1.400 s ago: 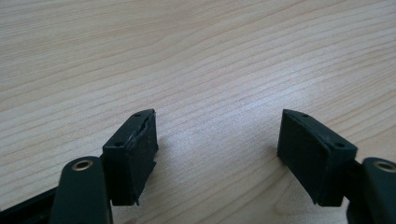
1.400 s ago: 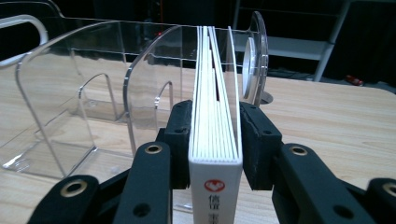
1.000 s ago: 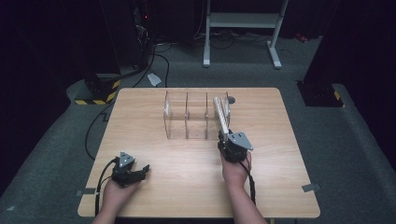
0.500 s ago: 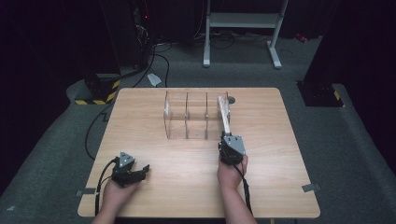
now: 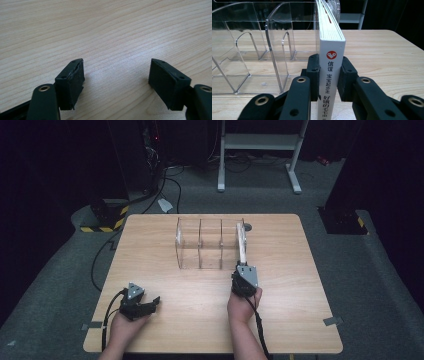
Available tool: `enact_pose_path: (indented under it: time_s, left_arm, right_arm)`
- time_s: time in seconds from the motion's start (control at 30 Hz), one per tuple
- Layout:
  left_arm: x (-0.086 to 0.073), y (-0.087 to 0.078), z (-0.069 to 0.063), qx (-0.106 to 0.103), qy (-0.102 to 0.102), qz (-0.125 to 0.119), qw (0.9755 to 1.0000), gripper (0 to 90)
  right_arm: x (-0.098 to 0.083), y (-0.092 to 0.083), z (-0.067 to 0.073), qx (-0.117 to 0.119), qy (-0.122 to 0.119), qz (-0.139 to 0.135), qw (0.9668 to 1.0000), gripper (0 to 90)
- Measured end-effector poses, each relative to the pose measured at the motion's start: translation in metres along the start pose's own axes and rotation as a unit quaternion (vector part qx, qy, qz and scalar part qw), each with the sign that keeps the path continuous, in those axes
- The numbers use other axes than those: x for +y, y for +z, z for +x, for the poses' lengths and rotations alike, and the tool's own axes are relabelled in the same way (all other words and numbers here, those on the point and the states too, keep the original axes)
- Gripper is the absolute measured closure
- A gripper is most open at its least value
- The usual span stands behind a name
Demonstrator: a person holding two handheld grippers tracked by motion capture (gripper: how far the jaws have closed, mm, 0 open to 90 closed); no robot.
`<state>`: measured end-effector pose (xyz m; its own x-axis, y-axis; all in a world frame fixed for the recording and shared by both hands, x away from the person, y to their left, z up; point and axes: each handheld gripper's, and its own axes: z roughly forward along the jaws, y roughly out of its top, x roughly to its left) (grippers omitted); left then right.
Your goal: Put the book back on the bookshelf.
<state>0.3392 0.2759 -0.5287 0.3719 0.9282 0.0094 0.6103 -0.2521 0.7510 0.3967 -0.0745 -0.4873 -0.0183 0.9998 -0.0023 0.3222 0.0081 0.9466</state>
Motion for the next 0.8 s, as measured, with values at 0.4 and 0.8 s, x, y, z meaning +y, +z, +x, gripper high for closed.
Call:
enact_pose_path:
  time_s: [0.4,0.8]
  left_arm:
    - [0.000,0.000,0.000,0.000,0.000,0.000,1.0000,28.7]
    - [0.000,0.000,0.000,0.000,-0.001,0.000,1.0000,28.7]
  right_arm:
    - [-0.004,-0.023,-0.036,0.117,-0.012,-0.001,0.9930,58.6]
    - [-0.004,-0.021,-0.042,0.131,-0.027,-0.003,0.9910,72.7]
